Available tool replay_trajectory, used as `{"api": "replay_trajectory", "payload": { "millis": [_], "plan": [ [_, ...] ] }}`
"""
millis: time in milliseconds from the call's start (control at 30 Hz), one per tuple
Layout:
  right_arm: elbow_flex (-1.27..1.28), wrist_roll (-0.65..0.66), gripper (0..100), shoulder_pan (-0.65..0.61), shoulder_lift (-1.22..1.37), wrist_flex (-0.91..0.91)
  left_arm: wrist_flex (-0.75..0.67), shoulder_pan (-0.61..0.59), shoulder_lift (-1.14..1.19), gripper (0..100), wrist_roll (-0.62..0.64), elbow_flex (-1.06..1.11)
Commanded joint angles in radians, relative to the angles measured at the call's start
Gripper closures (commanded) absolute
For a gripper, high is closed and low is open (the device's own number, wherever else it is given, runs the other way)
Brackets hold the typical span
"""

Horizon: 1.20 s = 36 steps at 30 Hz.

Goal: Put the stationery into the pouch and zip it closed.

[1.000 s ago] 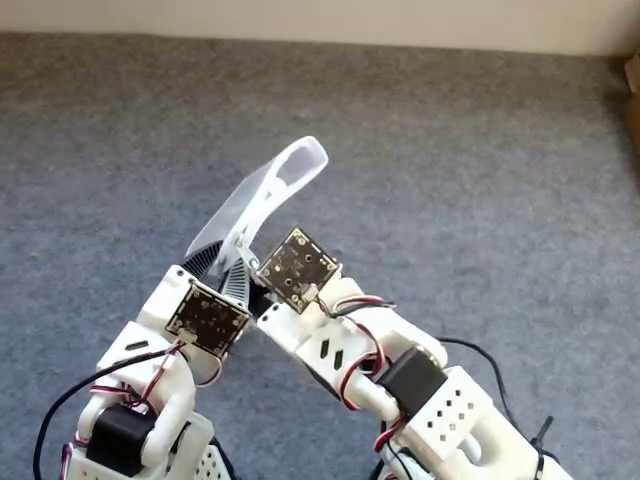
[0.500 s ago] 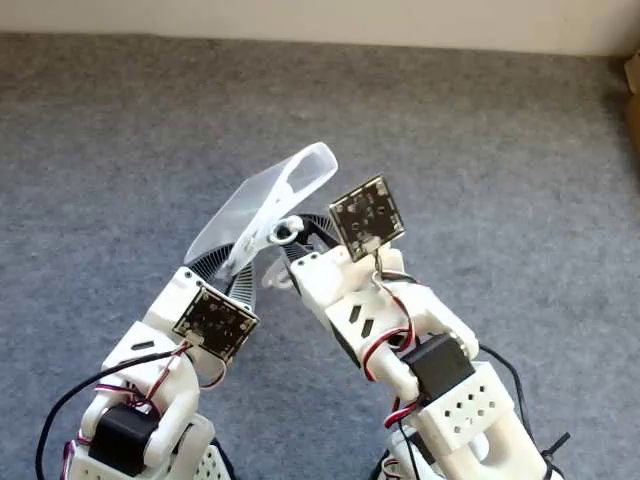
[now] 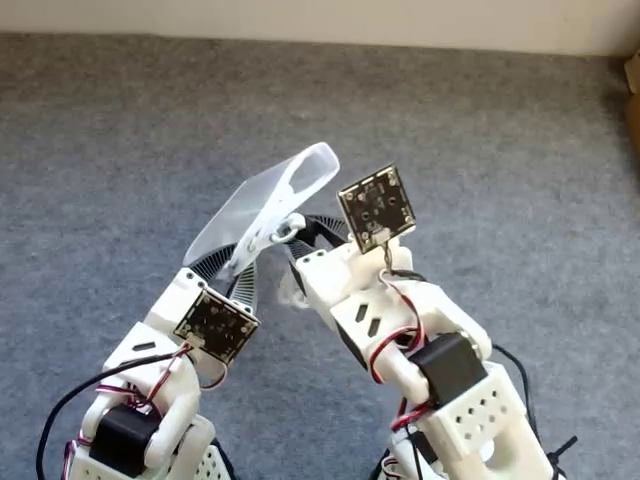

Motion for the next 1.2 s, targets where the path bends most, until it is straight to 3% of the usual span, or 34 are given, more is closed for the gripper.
{"api": "replay_trajectory", "payload": {
  "millis": [0,533,733,1033,1167],
  "plan": [
    [-0.156,-0.006,99.3,0.051,-0.013,0.05,0.009,-0.021,-0.002,99,0.009,0.002],
    [-0.194,0.043,99.3,-0.139,-0.013,0.127,0.009,-0.048,-0.002,99,0.011,0.002],
    [-0.297,0.044,99.3,-0.231,-0.013,0.237,0.012,-0.048,-0.002,99,0.011,0.002],
    [-0.367,0.044,99.3,-0.229,-0.005,0.214,0.015,-0.053,-0.002,99,0.011,0.002],
    [-0.36,0.044,99.3,-0.13,-0.004,0.101,0.015,-0.053,-0.002,99,0.011,0.002]
  ]
}}
